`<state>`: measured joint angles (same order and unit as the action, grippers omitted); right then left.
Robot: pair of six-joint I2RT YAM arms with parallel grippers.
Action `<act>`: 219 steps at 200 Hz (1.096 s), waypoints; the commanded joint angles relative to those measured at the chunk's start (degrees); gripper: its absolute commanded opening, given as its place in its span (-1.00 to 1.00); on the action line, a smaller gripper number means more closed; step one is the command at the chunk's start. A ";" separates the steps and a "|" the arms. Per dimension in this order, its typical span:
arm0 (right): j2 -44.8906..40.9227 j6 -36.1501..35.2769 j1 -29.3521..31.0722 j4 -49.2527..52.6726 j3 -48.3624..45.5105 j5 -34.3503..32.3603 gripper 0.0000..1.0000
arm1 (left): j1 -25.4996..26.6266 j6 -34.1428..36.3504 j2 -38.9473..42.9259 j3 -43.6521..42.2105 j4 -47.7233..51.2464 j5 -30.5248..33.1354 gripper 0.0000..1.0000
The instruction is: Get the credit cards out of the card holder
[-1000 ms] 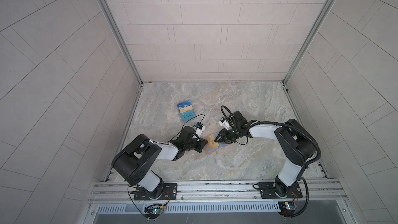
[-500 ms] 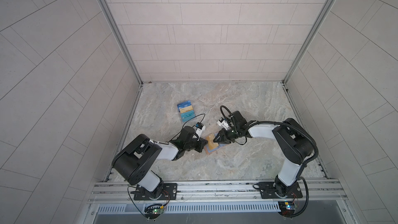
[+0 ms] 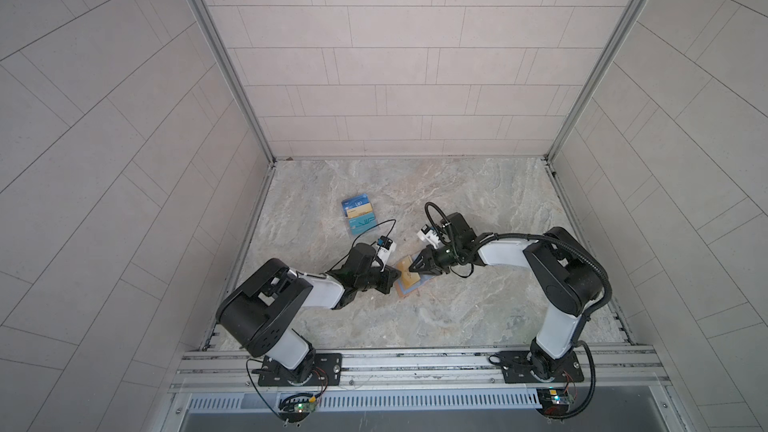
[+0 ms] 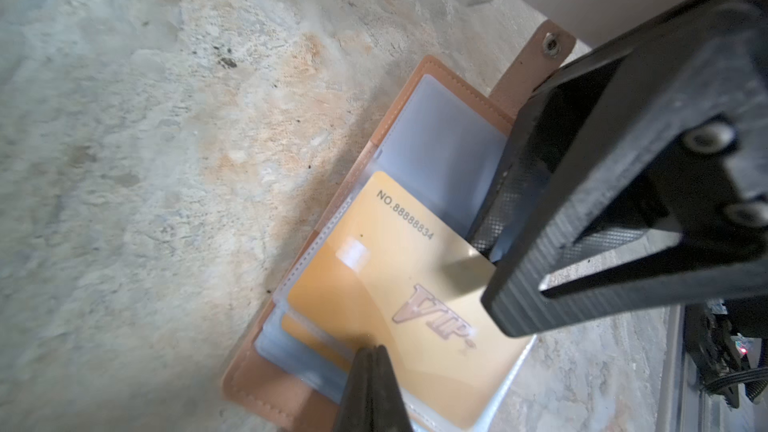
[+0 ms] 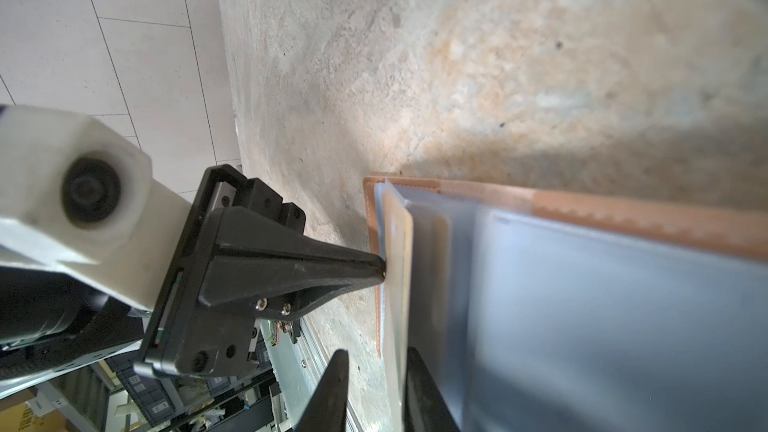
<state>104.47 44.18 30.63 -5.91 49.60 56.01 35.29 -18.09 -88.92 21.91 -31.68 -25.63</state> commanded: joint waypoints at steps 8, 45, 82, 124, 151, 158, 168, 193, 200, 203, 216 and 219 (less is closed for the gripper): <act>2.55 2.22 1.29 -3.62 0.55 1.90 -0.48 | 0.57 0.86 -2.31 -1.70 8.34 1.48 -1.00; 3.81 2.10 2.40 -3.22 1.39 1.58 -0.49 | 0.57 0.86 -2.36 -1.67 8.39 1.56 -1.00; 2.82 2.12 2.17 -3.87 0.77 1.42 -0.52 | 0.57 0.83 -2.59 -1.69 8.35 1.76 -1.00; 0.25 4.30 0.57 -7.83 -1.82 1.38 -0.58 | 0.58 0.64 -2.97 -1.70 8.22 1.83 -1.00; -0.90 4.68 -0.42 -8.62 -2.73 1.12 -0.62 | 0.58 0.63 -3.14 -1.67 8.21 1.87 -1.00; -1.10 4.80 -0.56 -8.91 -2.98 1.21 -0.63 | 0.57 0.61 -3.15 -1.66 8.21 1.76 -1.00; -1.23 4.92 -0.64 -9.27 -3.25 1.22 -0.63 | 0.57 0.55 -3.21 -1.69 8.22 1.86 -1.00; -1.53 6.33 -0.95 -11.64 -4.14 1.21 -0.66 | 0.55 0.57 -3.20 -1.69 8.21 1.96 -1.00; -1.56 6.74 -1.09 -12.16 -4.37 1.25 -0.67 | 0.57 0.50 -3.22 -1.69 8.21 1.94 -1.00; -1.67 6.85 -1.19 -12.32 -4.44 1.17 -0.68 | 0.57 0.55 -3.19 -1.67 8.21 1.91 -1.00; -1.84 6.88 -1.45 -12.37 -4.61 1.12 -0.71 | 0.57 0.45 -3.21 -1.66 8.21 1.92 -1.00; -1.87 6.89 -1.53 -12.37 -4.72 1.12 -0.71 | 0.59 0.47 -3.24 -1.68 8.20 1.95 -1.00</act>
<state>104.81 49.65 29.54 -15.64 45.45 56.95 35.29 -18.11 -89.82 21.85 -32.12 -25.21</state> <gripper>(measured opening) 0.154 0.052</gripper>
